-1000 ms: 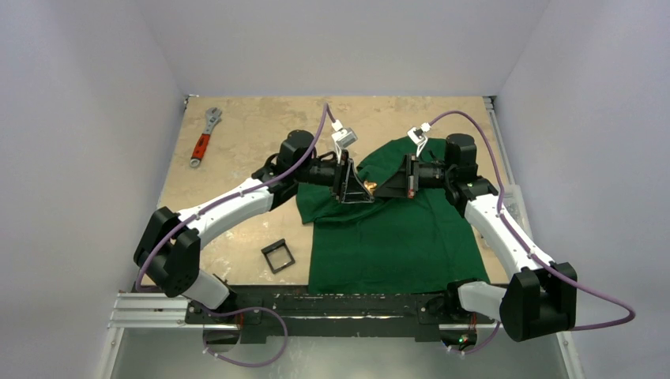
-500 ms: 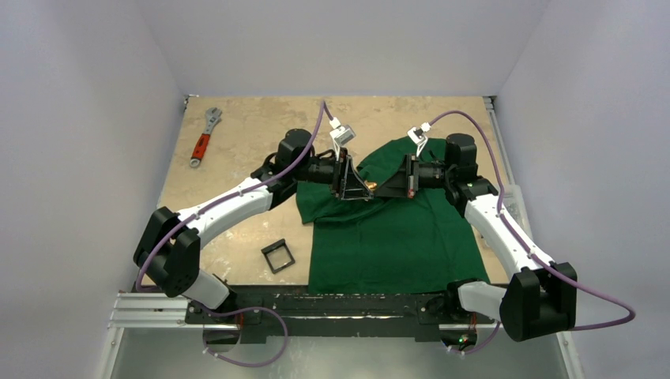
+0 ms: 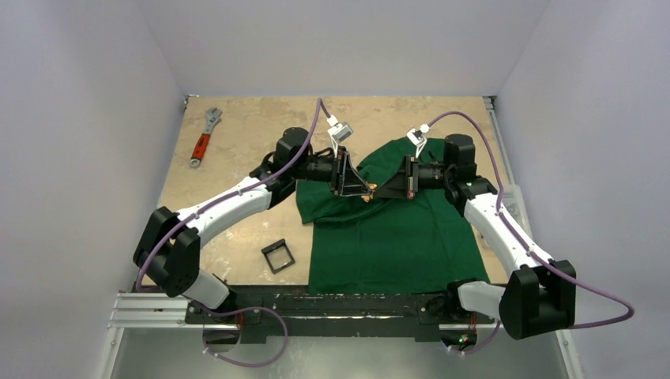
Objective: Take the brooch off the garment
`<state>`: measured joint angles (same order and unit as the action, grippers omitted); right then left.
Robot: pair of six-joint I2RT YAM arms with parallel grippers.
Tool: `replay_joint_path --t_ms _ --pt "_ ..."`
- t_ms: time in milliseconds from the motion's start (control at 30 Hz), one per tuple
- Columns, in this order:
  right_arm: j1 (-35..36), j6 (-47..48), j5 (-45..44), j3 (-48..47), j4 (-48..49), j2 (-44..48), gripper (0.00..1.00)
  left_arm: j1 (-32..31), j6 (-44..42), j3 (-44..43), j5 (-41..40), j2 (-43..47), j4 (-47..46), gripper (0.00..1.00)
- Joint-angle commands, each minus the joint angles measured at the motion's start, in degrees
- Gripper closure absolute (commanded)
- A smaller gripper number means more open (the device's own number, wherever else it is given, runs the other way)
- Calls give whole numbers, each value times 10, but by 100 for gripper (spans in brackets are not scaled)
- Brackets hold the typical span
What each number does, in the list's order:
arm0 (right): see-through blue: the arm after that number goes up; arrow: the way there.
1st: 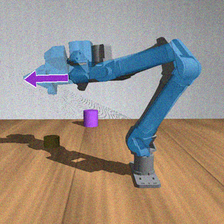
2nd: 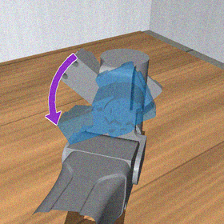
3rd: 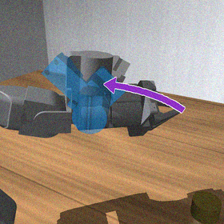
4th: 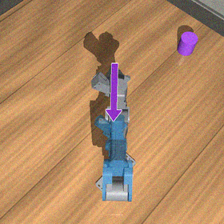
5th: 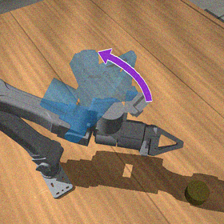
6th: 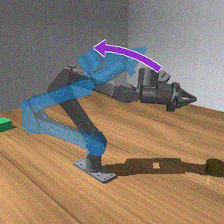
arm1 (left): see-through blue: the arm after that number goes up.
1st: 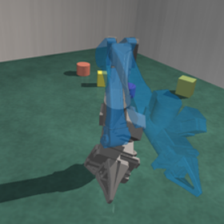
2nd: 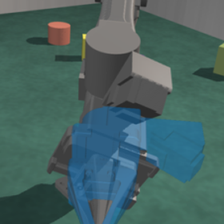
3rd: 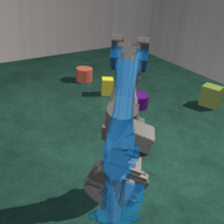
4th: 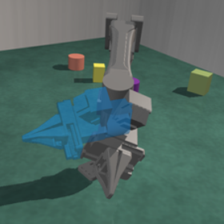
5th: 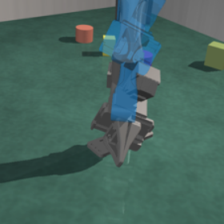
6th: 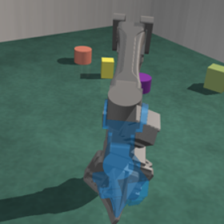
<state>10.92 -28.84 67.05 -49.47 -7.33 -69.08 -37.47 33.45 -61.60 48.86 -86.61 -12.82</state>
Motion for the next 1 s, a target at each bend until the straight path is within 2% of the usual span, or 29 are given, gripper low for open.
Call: replay_joint_path --t_ms 0,500,967 --pt "0 17 9 -17 -3 5 100 4 4 -6 10 -2 -30 73" --pt "3 32 19 -27 -4 12 100 4 -13 -16 -8 -11 0 78" --pt "15 138 13 -66 -84 7 100 -4 -40 -44 -16 -32 47 80"
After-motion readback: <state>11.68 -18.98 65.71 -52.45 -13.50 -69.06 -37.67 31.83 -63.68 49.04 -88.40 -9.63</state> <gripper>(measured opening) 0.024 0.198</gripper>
